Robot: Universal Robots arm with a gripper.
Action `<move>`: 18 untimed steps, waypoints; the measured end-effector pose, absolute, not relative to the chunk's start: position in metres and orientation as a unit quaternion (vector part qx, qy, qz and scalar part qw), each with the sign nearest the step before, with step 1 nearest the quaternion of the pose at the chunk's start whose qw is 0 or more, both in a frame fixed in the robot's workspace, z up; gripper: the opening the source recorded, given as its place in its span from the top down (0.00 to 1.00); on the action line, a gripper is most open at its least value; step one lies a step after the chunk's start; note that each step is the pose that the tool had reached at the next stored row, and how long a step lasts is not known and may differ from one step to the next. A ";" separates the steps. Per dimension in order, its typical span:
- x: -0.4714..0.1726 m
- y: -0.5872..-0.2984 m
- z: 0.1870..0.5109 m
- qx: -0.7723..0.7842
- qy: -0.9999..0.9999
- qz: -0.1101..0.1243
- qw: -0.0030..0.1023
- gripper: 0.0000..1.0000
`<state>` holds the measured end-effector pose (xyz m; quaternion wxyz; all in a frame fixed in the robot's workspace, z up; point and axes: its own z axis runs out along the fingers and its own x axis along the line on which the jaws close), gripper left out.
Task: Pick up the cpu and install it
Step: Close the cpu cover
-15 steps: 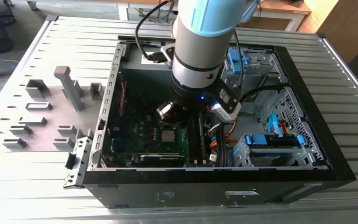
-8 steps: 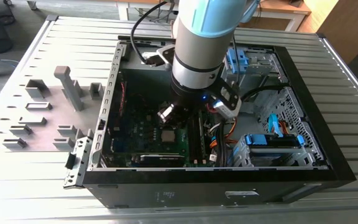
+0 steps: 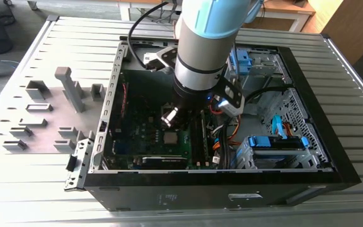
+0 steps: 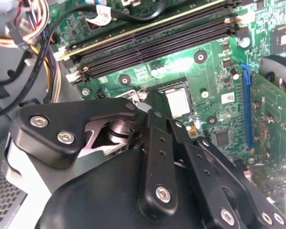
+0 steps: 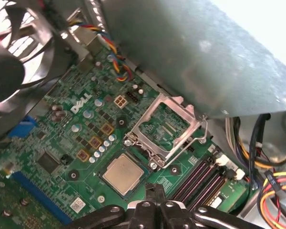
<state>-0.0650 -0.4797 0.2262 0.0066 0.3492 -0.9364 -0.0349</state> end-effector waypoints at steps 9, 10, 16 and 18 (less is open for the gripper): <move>-0.065 -0.480 0.226 0.393 -0.919 -0.041 0.004 0.89; -0.065 -0.480 0.226 0.393 -0.919 -0.041 0.004 0.89; -0.064 -0.479 0.226 0.394 -0.918 -0.041 0.004 0.89; -0.063 -0.479 0.226 0.396 -0.917 -0.041 0.004 0.89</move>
